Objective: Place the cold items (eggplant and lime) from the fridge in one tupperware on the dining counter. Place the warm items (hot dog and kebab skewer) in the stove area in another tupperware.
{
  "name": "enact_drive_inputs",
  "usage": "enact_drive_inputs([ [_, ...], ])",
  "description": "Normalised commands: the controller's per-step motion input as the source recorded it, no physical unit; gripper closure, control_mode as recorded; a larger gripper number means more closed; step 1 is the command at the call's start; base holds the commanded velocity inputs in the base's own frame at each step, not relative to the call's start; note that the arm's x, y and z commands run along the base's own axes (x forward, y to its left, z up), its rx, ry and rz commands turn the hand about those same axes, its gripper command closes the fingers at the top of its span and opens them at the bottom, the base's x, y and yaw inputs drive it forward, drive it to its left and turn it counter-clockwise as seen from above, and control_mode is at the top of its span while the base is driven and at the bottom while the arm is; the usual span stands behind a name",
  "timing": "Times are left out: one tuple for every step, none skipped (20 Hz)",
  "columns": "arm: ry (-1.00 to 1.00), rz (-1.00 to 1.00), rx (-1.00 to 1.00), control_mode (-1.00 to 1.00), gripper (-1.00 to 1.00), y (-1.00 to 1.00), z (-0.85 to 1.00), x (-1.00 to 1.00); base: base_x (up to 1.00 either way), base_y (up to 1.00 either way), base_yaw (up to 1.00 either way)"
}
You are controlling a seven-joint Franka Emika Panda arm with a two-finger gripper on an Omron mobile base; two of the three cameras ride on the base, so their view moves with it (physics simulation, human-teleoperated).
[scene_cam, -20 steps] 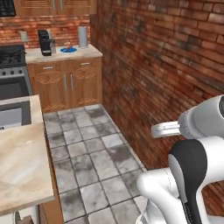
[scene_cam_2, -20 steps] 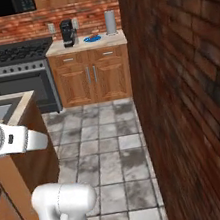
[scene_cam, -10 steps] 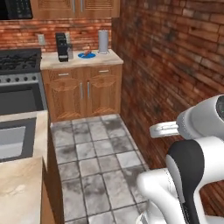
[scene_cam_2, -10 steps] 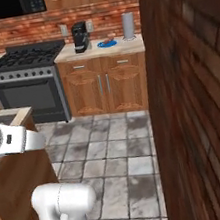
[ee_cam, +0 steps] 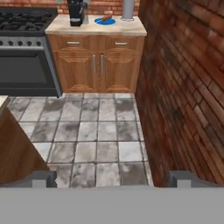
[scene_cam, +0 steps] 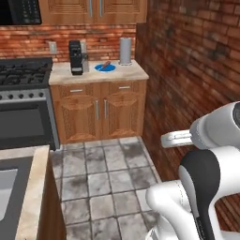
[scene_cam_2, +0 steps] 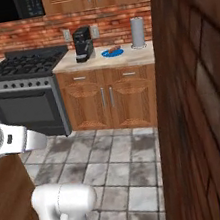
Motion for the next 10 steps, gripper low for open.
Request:
enact_drive_inputs([
  [0.00, 0.00, 0.00, 1.00, -1.00, 0.00, 0.00, 0.00, 1.00, -0.29, 0.13],
  [0.00, 0.00, 0.00, 1.00, -1.00, 0.00, 0.00, 0.00, 1.00, -0.31, 0.12],
  [0.00, 0.00, 0.00, 1.00, -1.00, 0.00, 0.00, 0.00, 1.00, -0.28, 0.11],
  [0.00, 0.00, 0.00, 1.00, -1.00, 0.00, 0.00, 0.00, 1.00, -0.25, 0.09],
  [0.00, 0.00, 0.00, 1.00, -1.00, 0.00, 0.00, 0.00, 1.00, -0.22, 0.09],
  [0.00, 0.00, 0.00, 1.00, -1.00, 0.00, 0.00, 0.00, 1.00, -0.20, 0.07],
  [0.00, 0.00, 0.00, 1.00, -1.00, 0.00, 0.00, 0.00, 1.00, -0.18, 0.05],
  [0.00, 0.00, 0.00, 1.00, -1.00, 0.00, 0.00, 0.00, 1.00, -0.13, 0.02],
  [0.00, 0.00, 0.00, 1.00, -1.00, 0.00, 0.00, 0.00, 1.00, -0.10, 0.01],
  [0.00, 0.00, 0.00, 1.00, -1.00, 0.00, 0.00, 0.00, 1.00, -0.05, 0.00],
])
